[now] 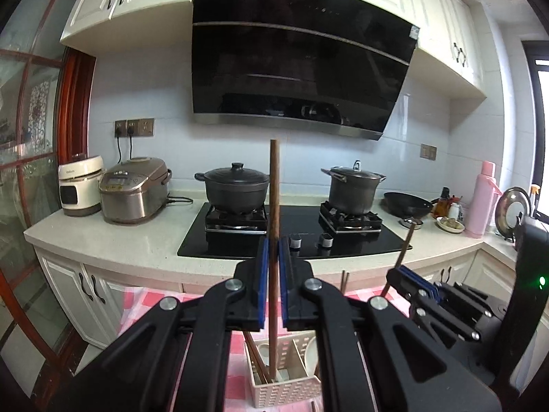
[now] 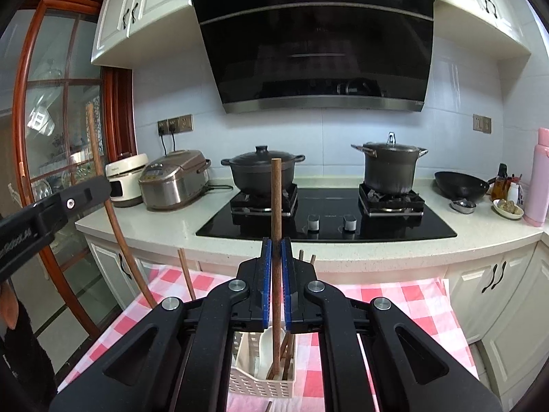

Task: Organize utensils
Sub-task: 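Lower the chopsticks into the basket and open both tools, then move both tools down to the last brown chopsticks on the cloth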

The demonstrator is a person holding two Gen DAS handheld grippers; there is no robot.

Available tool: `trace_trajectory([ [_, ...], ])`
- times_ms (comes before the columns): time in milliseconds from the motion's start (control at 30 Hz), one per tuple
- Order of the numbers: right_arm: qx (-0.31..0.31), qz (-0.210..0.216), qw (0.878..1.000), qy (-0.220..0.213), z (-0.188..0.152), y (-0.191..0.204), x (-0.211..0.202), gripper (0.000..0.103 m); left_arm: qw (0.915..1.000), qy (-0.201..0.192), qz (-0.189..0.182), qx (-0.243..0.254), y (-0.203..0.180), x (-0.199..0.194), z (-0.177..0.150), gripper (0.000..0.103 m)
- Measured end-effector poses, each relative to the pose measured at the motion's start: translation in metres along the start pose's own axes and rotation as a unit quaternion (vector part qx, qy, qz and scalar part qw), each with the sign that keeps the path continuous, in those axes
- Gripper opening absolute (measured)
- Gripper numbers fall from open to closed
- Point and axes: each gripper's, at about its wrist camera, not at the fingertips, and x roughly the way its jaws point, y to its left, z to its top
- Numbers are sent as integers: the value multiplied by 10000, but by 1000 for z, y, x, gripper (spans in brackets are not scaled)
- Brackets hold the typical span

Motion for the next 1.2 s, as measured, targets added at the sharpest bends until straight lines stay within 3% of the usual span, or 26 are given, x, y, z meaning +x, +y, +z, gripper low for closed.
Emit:
trace_trajectory([
  [200, -138, -34, 9993, 352, -17, 3, 24, 6, 9983, 480, -89, -329, 20, 43, -21, 6],
  [433, -293, -180, 9945, 988, -30, 7, 52, 6, 9922, 1215, -89, -270, 28, 75, -51, 6],
  [667, 33, -140, 9931, 1167, -44, -4, 75, 8, 9901, 1374, 85, -274, 35, 87, -75, 7],
  [800, 152, -111, 9937, 1105, -45, -10, 71, 18, 9906, 1305, 196, -370, 45, 82, -79, 25],
  [900, 267, -51, 9947, 995, -45, -16, 63, 37, 9912, 1235, 290, -382, 53, 77, -83, 35],
  [967, 334, -31, 9953, 909, -45, -20, 54, 37, 9915, 1173, 380, -416, 58, 70, -87, 46],
  [1033, 431, -2, 9955, 850, -46, -24, 47, 37, 9922, 1061, 444, -472, 61, 60, -89, 65],
  [1133, 619, 35, 9952, 759, -52, -32, 32, 40, 9934, 769, 712, -474, 66, 41, -100, 83],
  [1200, 625, 59, 9954, 728, -59, -33, 21, 40, 9930, 718, 805, -483, 67, 31, -111, 86],
])
